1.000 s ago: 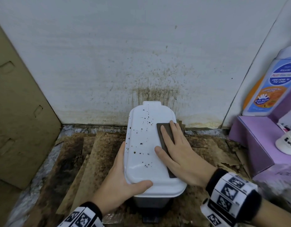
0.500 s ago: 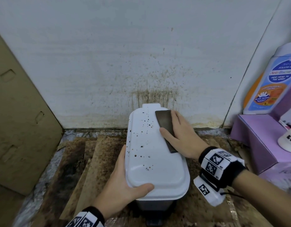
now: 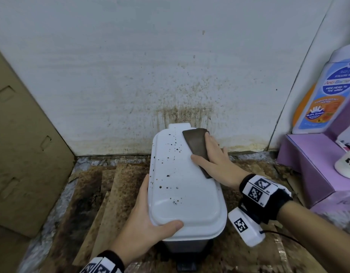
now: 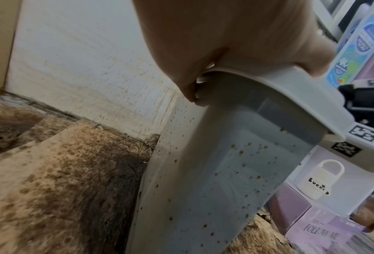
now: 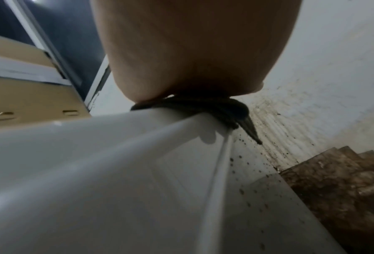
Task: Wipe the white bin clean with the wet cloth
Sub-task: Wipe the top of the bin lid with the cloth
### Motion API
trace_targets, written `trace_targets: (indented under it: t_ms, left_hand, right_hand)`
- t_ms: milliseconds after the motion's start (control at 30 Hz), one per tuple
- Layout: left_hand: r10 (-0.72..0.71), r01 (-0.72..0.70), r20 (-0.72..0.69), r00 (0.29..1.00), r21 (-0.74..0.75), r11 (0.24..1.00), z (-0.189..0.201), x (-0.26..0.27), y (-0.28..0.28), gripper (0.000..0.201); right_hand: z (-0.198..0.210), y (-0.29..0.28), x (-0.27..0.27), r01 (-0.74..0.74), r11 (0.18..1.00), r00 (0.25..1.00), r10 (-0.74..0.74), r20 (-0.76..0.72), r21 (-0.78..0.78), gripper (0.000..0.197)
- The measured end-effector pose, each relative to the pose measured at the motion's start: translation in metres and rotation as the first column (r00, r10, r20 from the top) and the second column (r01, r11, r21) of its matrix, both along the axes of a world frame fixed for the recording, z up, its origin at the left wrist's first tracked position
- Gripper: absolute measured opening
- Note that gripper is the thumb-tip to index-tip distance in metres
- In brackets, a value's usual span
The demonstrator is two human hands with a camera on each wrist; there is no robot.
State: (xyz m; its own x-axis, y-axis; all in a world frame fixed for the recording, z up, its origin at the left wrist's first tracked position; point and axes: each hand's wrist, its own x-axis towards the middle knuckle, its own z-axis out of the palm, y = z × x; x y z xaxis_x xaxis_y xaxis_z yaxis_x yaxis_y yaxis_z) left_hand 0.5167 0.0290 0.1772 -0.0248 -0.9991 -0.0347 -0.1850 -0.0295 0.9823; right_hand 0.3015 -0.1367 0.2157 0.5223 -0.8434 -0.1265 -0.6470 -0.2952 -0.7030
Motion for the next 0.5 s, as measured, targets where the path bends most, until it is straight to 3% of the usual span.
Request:
trace_targets:
  t_ms: [233, 500]
  left_hand:
    - [0.001, 0.0, 0.012, 1.0, -0.025, 1.0, -0.001, -0.002, -0.001, 0.121]
    - [0.016, -0.016, 0.021, 1.0, 0.006, 1.0, -0.003, 0.0, 0.0, 0.123]
  right_hand:
    - [0.007, -0.013, 0.002, -0.01, 1.0, 0.999, 0.011, -0.052, 0.027, 0.087]
    - [0.038, 0.028, -0.019, 0.03, 0.984, 1.0, -0.03, -0.001, 0.178, 0.08]
